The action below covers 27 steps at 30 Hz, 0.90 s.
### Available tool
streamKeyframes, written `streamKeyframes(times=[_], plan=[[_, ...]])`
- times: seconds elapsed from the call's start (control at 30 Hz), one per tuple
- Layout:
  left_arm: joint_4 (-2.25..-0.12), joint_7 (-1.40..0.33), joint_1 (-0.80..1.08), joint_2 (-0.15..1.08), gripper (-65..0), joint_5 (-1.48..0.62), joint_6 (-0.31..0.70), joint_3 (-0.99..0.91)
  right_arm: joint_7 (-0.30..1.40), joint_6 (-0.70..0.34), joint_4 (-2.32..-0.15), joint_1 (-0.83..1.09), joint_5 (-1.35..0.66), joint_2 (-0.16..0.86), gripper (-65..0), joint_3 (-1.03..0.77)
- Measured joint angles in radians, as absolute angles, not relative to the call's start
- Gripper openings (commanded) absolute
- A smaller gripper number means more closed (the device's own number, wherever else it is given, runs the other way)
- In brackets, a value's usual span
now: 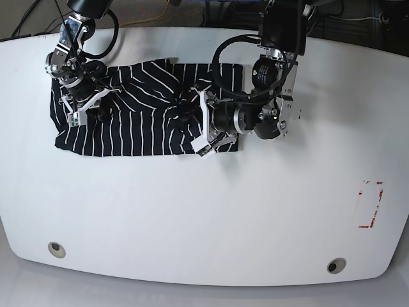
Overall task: Layout the t-shirt on the table in an organized manner, then fold the t-shirt properly
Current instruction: 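Lift the shirt end with the left gripper and fold it toward the right gripper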
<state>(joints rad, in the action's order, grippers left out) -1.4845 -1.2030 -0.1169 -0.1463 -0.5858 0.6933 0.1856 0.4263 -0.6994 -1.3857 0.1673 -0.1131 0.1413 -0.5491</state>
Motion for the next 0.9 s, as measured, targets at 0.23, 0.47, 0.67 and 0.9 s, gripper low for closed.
streamKeyframes(times=[0.23, 0.47, 0.67, 0.9], plan=[[-1.455, -1.203, -0.139, -0.146, -62.5, -0.585, 0.694, 0.186, 0.427, -0.699, -1.386, 0.167, -0.113, 0.141, -62.6, -0.549], [-1.419, -1.203, -0.17, -0.145, -62.4, -0.588, 0.693, 0.198, 0.427, -0.699, -1.386, 0.167, -0.113, 0.141, -62.6, -0.549], [-1.415, -1.181, -0.187, -0.144, -49.2, -0.586, 0.693, 0.26, 0.427, -0.699, -1.386, 0.167, -0.113, 0.141, -62.6, -0.549], [-1.415, -1.181, -0.201, -0.143, -23.2, -0.592, 0.694, 0.347, 0.429, -0.699, -1.386, 0.165, -0.113, 0.141, -62.6, -0.549]])
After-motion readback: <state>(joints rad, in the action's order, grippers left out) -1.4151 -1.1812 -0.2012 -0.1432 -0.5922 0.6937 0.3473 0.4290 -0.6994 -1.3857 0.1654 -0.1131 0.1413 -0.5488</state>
